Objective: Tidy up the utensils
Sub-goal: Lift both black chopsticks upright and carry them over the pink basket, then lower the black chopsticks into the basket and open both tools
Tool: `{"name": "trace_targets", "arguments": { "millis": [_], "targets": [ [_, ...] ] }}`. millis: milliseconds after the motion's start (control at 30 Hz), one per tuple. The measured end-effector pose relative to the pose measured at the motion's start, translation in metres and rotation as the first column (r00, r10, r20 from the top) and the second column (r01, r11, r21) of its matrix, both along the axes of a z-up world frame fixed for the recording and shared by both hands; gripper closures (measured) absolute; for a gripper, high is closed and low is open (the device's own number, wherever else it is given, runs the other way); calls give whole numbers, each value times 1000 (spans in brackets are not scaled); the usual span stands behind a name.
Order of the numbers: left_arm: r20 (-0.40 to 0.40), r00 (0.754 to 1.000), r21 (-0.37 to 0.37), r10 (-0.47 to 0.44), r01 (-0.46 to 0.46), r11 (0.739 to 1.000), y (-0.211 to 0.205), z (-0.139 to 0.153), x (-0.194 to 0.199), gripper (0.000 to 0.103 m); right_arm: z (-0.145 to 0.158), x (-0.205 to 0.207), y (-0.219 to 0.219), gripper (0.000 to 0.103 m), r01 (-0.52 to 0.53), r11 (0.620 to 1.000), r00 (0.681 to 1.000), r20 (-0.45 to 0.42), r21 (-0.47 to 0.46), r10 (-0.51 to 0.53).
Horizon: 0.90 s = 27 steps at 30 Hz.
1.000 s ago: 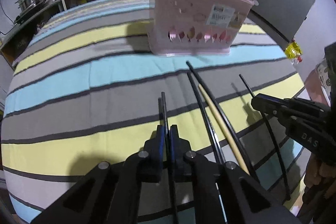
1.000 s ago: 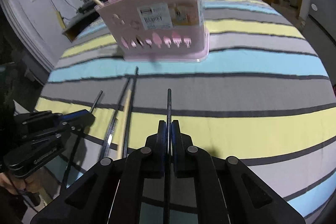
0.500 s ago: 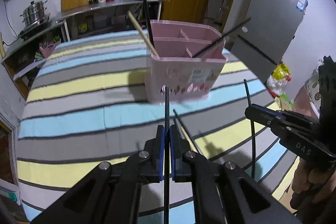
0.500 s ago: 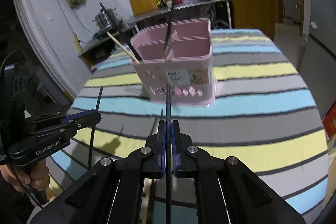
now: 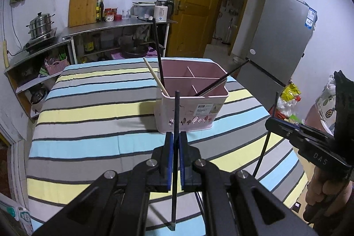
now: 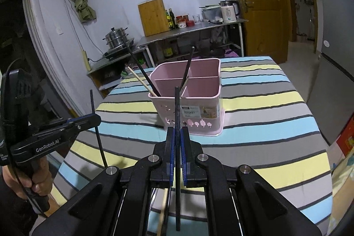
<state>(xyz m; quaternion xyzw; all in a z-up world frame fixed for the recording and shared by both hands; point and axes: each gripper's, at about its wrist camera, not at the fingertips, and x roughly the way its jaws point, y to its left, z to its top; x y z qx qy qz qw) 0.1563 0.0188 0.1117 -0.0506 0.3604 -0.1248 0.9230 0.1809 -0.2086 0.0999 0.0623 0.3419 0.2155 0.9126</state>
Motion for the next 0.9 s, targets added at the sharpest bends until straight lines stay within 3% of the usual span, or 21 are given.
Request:
{"name": "trace_targets", "arguments": {
  "millis": [600, 900],
  "targets": [
    [-35, 999, -39, 19, -20, 999, 18, 0, -59, 97, 10, -48, -22, 98, 9, 1000, 1000, 18, -5, -8],
    [-85, 996, -68, 8, -14, 998, 24, 1, -59, 97, 15, -44, -30, 98, 25, 999, 999, 28, 33, -26]
  ]
}}
